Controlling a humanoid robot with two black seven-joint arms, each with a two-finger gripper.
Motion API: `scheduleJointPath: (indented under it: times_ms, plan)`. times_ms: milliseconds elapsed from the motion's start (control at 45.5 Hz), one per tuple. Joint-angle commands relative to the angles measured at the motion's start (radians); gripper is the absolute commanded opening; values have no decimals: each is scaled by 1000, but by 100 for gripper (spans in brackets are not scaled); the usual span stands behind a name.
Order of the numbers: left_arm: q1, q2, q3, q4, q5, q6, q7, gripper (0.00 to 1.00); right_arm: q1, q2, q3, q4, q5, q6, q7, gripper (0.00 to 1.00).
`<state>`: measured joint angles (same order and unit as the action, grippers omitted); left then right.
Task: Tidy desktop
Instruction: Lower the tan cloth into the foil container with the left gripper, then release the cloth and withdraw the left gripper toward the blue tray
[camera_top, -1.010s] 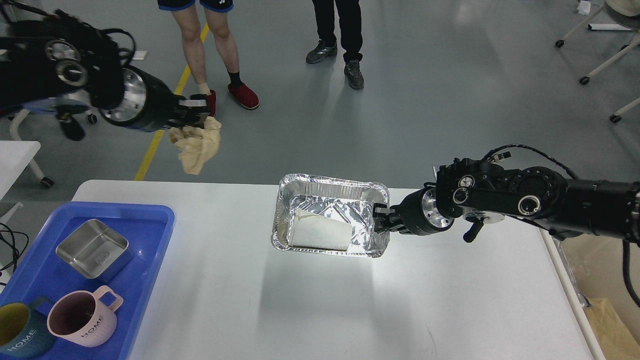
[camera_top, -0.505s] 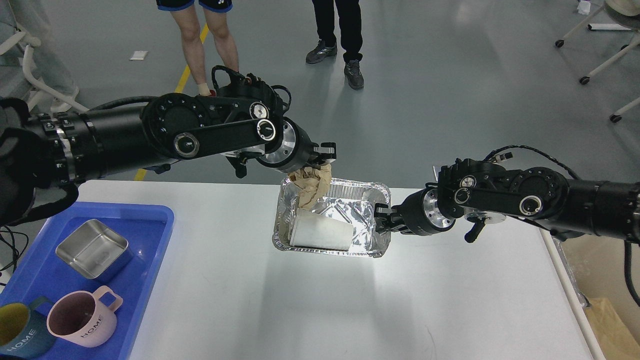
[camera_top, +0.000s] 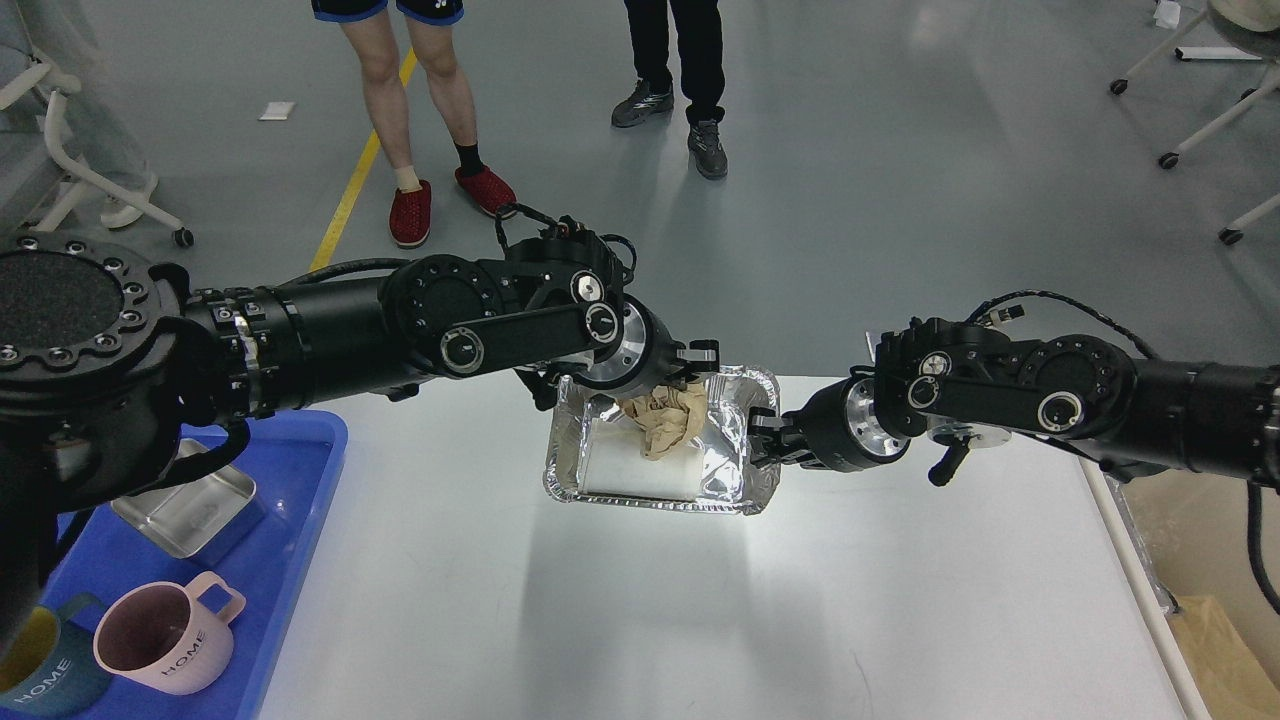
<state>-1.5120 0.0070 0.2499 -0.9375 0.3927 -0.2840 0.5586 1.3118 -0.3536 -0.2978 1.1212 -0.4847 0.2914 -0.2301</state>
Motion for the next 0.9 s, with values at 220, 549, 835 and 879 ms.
scheduleJointPath:
  times_ms: [220,549,835,879]
  plan:
    - [4,5,-1,0,-2,32,-3,66,-2,5,0,0,0,0,-2,0]
    - [-4,33,-87,-3,-5,68,-12,75,-2,5,0,0,0,0,0,0]
    - [133,142,-303,-9,-3,209,-129,81,-3,5,0,0,0,0,0,0]
    - [163,171,-357,-9,-3,212,-149,81,-3,5,0,0,0,0,-2,0]
